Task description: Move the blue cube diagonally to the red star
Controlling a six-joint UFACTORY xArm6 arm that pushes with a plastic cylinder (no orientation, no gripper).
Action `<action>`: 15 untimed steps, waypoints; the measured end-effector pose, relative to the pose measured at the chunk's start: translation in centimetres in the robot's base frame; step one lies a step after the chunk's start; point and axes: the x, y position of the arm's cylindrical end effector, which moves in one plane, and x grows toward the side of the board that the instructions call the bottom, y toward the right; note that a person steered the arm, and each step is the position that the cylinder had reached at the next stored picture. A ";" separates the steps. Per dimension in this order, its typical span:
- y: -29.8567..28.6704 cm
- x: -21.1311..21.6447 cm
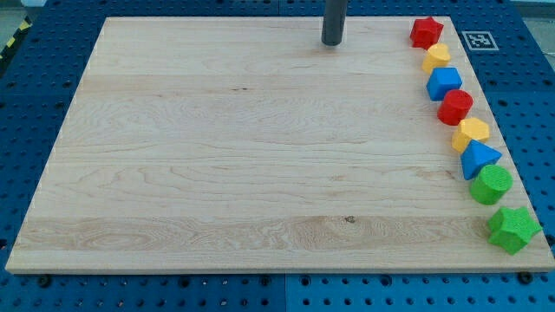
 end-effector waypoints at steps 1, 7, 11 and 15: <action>0.0 0.0; 11.3 -6.1; 22.8 1.1; 22.2 10.0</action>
